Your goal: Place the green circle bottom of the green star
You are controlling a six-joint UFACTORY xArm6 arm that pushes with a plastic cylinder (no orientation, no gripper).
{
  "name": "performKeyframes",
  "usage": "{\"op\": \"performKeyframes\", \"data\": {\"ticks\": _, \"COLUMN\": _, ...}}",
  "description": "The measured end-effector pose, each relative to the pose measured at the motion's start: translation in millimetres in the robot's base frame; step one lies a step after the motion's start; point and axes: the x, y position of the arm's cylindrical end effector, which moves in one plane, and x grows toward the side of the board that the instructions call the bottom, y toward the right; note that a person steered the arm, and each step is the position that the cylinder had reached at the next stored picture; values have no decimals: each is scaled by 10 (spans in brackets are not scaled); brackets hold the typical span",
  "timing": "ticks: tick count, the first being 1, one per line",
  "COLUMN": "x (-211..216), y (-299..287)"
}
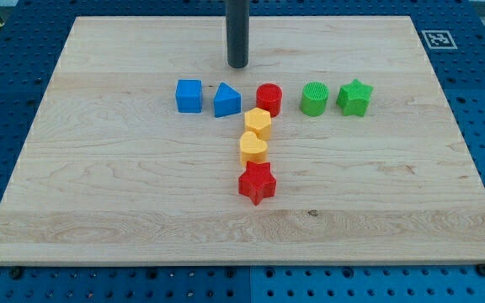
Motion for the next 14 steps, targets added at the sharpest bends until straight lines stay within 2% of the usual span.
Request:
{"op": "performKeyframes", "data": {"ticks": 4, "x": 13, "y": 125}}
{"op": "performKeyframes", "data": {"ticks": 5, "x": 57, "y": 739}}
{"op": "performKeyframes", "data": {"ticks": 6, "x": 259, "y": 920}}
{"op": "performKeyframes", "data": {"ticks": 8, "x": 452, "y": 815}}
{"op": "performKeyframes", "data": {"ticks": 11, "x": 1014, "y": 1199}}
{"op": "performKeyframes", "data": {"ticks": 14, "x": 1395, "y": 1200}}
